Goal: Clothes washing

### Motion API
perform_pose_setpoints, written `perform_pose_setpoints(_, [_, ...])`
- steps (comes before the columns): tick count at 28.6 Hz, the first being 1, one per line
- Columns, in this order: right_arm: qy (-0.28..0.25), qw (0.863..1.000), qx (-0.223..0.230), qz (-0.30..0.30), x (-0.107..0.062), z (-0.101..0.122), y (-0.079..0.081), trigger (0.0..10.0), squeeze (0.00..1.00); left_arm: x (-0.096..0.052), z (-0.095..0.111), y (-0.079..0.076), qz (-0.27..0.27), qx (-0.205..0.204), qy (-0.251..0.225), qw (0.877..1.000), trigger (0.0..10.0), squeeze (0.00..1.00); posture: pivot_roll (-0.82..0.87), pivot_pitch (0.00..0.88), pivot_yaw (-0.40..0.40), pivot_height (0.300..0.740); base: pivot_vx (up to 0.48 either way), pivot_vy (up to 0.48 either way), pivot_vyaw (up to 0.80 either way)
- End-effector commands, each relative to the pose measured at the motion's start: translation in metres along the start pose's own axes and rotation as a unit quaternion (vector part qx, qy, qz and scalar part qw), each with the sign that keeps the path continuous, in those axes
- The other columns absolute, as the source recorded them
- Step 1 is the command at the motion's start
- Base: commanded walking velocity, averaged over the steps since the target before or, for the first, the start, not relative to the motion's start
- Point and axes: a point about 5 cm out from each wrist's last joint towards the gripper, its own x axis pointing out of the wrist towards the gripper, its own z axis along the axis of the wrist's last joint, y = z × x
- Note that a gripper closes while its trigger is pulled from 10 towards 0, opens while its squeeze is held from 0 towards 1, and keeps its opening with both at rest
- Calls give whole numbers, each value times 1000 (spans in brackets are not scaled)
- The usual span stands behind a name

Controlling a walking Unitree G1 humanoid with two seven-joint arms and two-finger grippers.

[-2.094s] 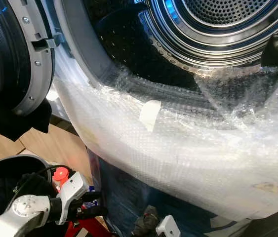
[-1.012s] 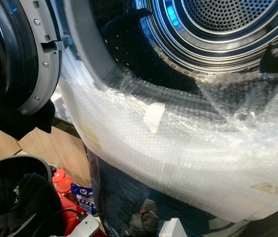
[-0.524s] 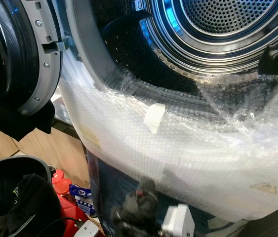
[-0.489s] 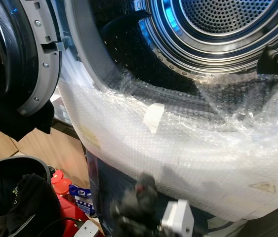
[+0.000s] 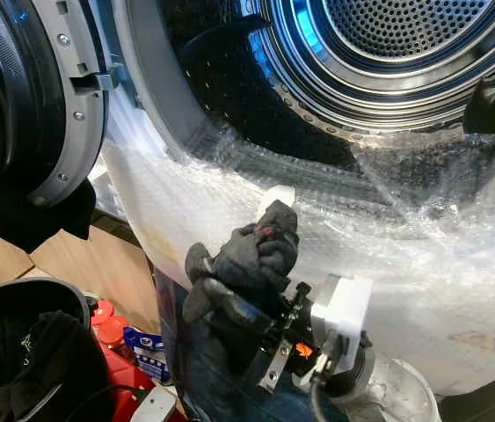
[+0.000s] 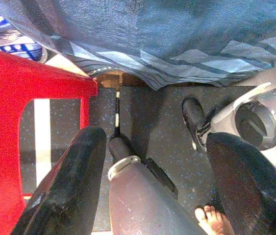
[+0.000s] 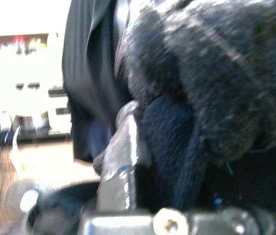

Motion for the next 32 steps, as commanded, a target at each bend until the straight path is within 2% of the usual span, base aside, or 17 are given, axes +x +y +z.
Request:
perform_pose_setpoints(1, [-32,999,-10,12,3,15,5,0,0,0,-4,0,2,-3,6,1000,10000,0,-68,3,4,740,0,0,0])
perform_pose_setpoints(6, [-102,994,-1,35,6,39,7,0,0,0,-6,-1,0,-3,8,1000,10000,0,-68,0,0,740,0,0,0])
perform_pose_setpoints(17, [-156,987,18,44,9,62,7,0,0,0,-10,-3,-6,-3,12,1000,10000,0,-62,0,-1,740,0,0,0])
perform_pose_setpoints(19, [-177,983,16,49,12,70,7,0,0,0,-10,-3,-6,-4,13,1000,10000,0,-66,0,1,740,0,0,0])
perform_pose_setpoints(24, [-185,983,-8,3,23,81,-8,0,0,-1,-11,-4,-7,-6,14,1000,10000,0,-65,2,1,740,0,0,0])
perform_pose_setpoints(32, [-218,975,-25,14,37,103,-11,0,0,-1,-11,-3,-7,-8,15,1000,10000,0,-54,17,11,740,0,0,0])
